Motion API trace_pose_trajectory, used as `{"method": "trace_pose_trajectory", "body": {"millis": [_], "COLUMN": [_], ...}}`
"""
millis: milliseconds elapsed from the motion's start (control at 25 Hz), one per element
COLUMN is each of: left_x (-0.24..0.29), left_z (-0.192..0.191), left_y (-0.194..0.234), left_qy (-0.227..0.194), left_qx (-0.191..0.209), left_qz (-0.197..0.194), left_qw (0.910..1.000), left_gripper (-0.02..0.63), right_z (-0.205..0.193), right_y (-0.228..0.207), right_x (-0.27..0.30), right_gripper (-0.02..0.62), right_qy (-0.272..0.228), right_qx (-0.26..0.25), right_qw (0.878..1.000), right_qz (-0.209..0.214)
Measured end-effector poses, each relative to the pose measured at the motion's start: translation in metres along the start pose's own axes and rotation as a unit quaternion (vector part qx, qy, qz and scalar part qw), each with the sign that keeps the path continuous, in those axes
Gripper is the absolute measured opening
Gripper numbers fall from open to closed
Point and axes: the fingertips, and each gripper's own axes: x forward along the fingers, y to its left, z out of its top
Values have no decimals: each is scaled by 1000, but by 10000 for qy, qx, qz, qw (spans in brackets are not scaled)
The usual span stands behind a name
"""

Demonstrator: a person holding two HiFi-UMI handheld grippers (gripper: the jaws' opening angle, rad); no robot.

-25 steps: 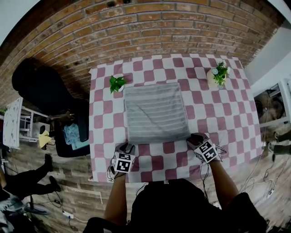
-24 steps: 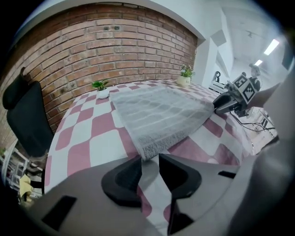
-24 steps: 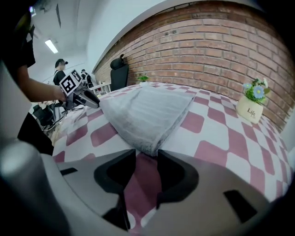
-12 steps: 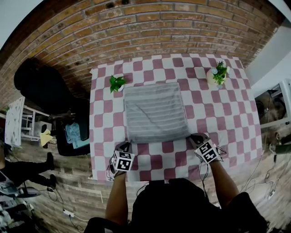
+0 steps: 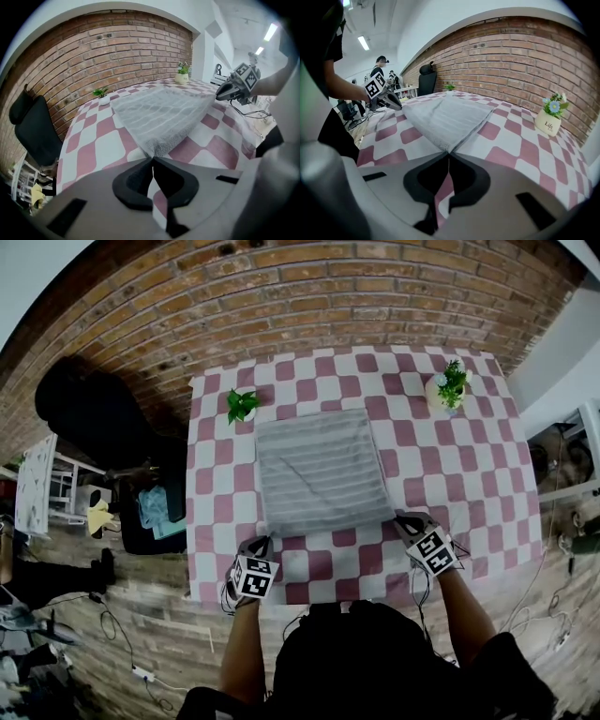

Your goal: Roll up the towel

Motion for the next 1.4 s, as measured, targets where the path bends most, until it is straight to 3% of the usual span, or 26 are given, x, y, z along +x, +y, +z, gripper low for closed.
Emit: {"method": "trace_pose_trajectory", "body": {"millis": [360,920,1400], "left_x": [-11,-37,-57], "left_z": [-21,-59,-92], "left_y": [-35,-79,-118], "left_qy": [101,217,187], "left_qx": [132,-125,-235], "left_qz": [-104,-206,-38], "left_qw": [9998,9995,9995], "left_gripper": [6,6,8], "right_z": [-20,-49,-86], "right_y": [9,40,75], "right_x": [-18,-50,-76], "right_gripper": [6,6,6], "right_qy": [43,-6,-15], "right_qx": [39,-147,-158], "right_qw": [9999,9996,9984], "right_qz": [101,220,536]}}
